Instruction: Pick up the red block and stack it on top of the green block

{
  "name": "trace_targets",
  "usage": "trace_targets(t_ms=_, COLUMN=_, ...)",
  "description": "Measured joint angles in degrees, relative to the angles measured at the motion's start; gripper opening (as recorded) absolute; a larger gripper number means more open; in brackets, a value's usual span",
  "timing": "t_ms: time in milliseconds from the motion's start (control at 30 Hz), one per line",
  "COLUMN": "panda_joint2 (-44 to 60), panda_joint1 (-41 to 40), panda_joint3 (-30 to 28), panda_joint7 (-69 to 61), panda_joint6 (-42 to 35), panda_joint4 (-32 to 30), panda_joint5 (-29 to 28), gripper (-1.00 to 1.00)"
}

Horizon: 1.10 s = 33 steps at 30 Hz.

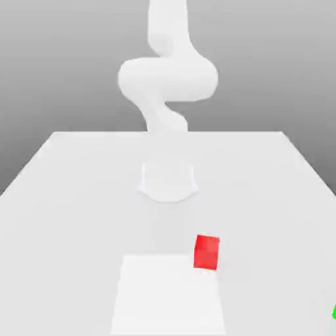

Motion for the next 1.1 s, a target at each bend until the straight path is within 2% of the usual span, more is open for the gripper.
trace_targets(t_ms=300, panda_joint2=15.3, panda_joint1=2.0, panda_joint3=4.3, panda_joint7=7.5, panda_joint6=12.0, panda_joint4=-15.9, panda_joint5=4.3, gripper=0.00)
trace_targets(t_ms=500, panda_joint2=26.8, panda_joint1=3.0, panda_joint3=9.3, panda_joint7=15.1, panda_joint6=21.0, panda_joint4=-27.7, panda_joint5=4.9, gripper=0.00)
trace_targets(t_ms=567, panda_joint2=33.4, panda_joint1=2.8, panda_joint3=10.9, panda_joint7=18.8, panda_joint6=26.1, panda_joint4=-30.7, panda_joint5=3.4, gripper=0.00)
trace_targets(t_ms=633, panda_joint2=40.6, panda_joint1=2.6, panda_joint3=10.9, panda_joint7=22.9, panda_joint6=31.6, panda_joint4=-31.6, panda_joint5=-0.5, gripper=0.00)
trace_targets(t_ms=767, panda_joint2=49.8, panda_joint1=6.7, panda_joint3=5.2, panda_joint7=28.7, panda_joint6=39.3, panda_joint4=-30.8, panda_joint5=-7.9, gripper=0.00)
trace_targets(t_ms=800, panda_joint2=51.8, panda_joint1=8.3, panda_joint3=3.4, panda_joint7=29.3, panda_joint6=40.9, panda_joint4=-30.6, panda_joint5=-8.7, gripper=-1.00)
trace_targets(t_ms=1000, panda_joint2=52.7, panda_joint1=9.1, panda_joint3=2.5, panda_joint7=29.8, panda_joint6=41.8, panda_joint4=-30.4, panda_joint5=-9.2, gripper=-1.00)
trace_targets(t_ms=1100, panda_joint2=49.2, panda_joint1=7.6, panda_joint3=4.7, panda_joint7=27.8, panda_joint6=38.8, panda_joint4=-31.0, panda_joint5=-6.6, gripper=-1.00)
